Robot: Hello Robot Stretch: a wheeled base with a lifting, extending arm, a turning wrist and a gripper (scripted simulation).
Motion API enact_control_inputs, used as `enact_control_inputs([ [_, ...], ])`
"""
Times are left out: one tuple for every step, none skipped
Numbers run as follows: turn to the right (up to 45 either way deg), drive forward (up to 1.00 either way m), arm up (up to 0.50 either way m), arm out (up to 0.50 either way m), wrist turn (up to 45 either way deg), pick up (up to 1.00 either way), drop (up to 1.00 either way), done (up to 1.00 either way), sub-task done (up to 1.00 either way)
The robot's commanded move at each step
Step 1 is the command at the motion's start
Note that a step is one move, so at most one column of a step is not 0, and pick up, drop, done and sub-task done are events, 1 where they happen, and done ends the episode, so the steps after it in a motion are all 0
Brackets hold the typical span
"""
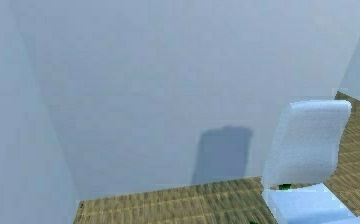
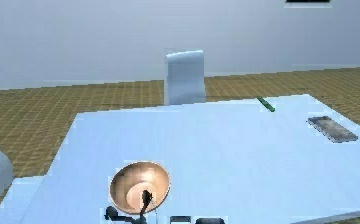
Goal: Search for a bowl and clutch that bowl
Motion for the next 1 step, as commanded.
enact_control_inputs([
  [0.0,0.00,0.00,0.00,0.0,0.00,0.00,1.00,0.00],
])
